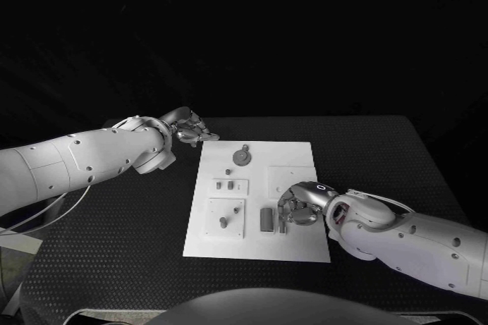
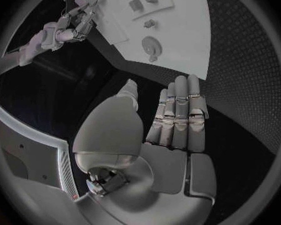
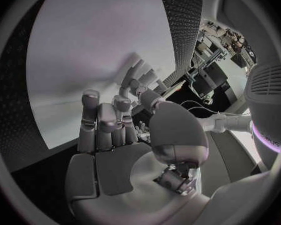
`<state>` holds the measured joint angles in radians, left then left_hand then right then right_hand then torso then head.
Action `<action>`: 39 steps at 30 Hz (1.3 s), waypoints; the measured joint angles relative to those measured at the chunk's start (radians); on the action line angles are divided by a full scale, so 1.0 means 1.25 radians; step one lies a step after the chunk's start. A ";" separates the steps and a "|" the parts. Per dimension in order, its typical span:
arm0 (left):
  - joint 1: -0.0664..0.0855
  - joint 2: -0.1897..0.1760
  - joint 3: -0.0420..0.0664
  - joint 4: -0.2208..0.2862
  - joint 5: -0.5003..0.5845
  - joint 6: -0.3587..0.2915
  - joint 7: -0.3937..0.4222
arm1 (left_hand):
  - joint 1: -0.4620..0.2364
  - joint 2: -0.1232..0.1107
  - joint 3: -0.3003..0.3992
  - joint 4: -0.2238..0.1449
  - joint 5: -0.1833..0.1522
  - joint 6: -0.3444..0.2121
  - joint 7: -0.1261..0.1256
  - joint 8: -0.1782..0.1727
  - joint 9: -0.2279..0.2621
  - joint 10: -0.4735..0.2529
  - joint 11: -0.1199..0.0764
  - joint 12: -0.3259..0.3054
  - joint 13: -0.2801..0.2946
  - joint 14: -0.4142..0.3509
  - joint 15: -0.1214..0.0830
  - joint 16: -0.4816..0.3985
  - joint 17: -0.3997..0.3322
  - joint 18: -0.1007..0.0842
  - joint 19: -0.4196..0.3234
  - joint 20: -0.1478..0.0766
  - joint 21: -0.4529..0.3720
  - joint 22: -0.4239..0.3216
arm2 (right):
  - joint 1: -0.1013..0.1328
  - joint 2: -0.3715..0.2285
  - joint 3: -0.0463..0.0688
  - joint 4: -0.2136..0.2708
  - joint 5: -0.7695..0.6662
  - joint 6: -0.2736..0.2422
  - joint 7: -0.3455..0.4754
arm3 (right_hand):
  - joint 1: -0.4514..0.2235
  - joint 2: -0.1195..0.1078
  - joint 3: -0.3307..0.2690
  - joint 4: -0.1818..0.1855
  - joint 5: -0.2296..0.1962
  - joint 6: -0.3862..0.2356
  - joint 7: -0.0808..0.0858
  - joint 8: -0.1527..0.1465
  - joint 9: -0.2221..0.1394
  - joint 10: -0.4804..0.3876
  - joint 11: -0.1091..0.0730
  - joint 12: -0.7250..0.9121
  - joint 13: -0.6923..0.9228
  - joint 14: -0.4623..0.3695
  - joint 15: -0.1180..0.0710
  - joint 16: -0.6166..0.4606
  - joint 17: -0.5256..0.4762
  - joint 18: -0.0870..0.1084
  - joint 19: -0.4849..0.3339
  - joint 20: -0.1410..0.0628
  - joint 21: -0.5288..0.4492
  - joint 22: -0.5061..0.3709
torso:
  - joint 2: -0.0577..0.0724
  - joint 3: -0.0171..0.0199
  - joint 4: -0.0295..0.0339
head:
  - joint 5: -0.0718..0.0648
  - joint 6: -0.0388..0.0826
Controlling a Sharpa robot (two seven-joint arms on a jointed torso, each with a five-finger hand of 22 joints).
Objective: Assemble the parts on the task board
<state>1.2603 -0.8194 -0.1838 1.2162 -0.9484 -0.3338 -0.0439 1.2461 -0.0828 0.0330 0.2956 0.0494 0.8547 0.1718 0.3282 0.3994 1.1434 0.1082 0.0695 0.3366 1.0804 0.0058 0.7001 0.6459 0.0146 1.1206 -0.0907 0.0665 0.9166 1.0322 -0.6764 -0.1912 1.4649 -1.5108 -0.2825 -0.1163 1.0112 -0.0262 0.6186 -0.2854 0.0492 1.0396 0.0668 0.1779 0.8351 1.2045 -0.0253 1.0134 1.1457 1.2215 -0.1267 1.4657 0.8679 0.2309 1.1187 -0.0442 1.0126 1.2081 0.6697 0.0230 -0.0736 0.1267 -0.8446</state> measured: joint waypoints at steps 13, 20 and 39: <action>0.000 -0.003 0.000 0.001 0.000 0.001 -0.001 | 0.009 0.001 -0.002 -0.002 0.000 0.000 0.000 0.000 -0.001 0.000 0.000 0.000 0.000 0.000 0.000 0.000 0.001 0.000 0.000 0.000 0.000 -0.001 | -0.003 0.000 0.001 0.001 -0.042 -0.007 0.003 | 0.000 0.000 0.000 0.000 -0.002 0.004 -0.002 0.001 0.003 0.003 -0.003 0.000 -0.001 0.003 -0.003 0.000 0.000 0.000 0.000 0.000 0.003 0.000 | 0.000 -0.0005 0.0000 | 0.001 -0.001; 0.000 -0.003 0.000 0.001 0.000 0.001 -0.002 | 0.009 0.001 -0.002 -0.002 0.000 0.000 0.000 0.000 -0.001 0.000 0.000 0.000 0.000 0.000 0.000 0.000 0.001 0.000 0.000 0.000 0.000 -0.001 | -0.003 -0.001 0.000 0.002 -0.053 -0.009 0.004 | 0.000 0.000 0.000 0.000 -0.002 0.004 -0.002 0.003 0.003 0.003 -0.003 0.000 -0.001 0.003 -0.002 0.000 0.000 0.001 0.000 0.000 0.003 0.000 | 0.000 -0.0005 0.0002 | 0.001 -0.002; 0.000 -0.002 0.000 -0.001 -0.001 0.001 -0.004 | 0.013 0.004 -0.007 -0.002 0.000 0.000 0.000 0.000 -0.002 0.000 0.000 0.000 -0.001 0.000 0.000 0.000 0.001 0.000 0.000 0.000 0.000 -0.001 | -0.009 0.001 0.000 -0.009 -0.069 -0.021 0.015 | 0.004 -0.005 0.000 0.000 -0.003 0.009 -0.004 0.004 0.008 0.006 -0.006 0.000 -0.002 0.004 -0.001 0.000 0.000 0.001 0.000 0.000 0.003 0.000 | 0.000 0.0005 -0.0002 | 0.003 -0.003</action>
<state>1.2603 -0.8222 -0.1843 1.2155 -0.9499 -0.3320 -0.0488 1.2618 -0.0776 0.0247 0.2928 0.0494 0.8548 0.1718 0.3282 0.3975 1.1436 0.1083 0.0695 0.3356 1.0804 0.0058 0.7001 0.6478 0.0147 1.1206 -0.0907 0.0665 0.9159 1.0215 -0.6747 -0.1913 1.4541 -1.5975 -0.3083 -0.0979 1.0163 -0.0320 0.6182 -0.2855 0.0452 1.0512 0.0619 0.1831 0.8452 1.2116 -0.0324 1.0135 1.1433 1.2264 -0.1279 1.4657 0.8676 0.2317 1.1186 -0.0439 1.0165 1.2077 0.6695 0.0237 -0.0738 0.1299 -0.8480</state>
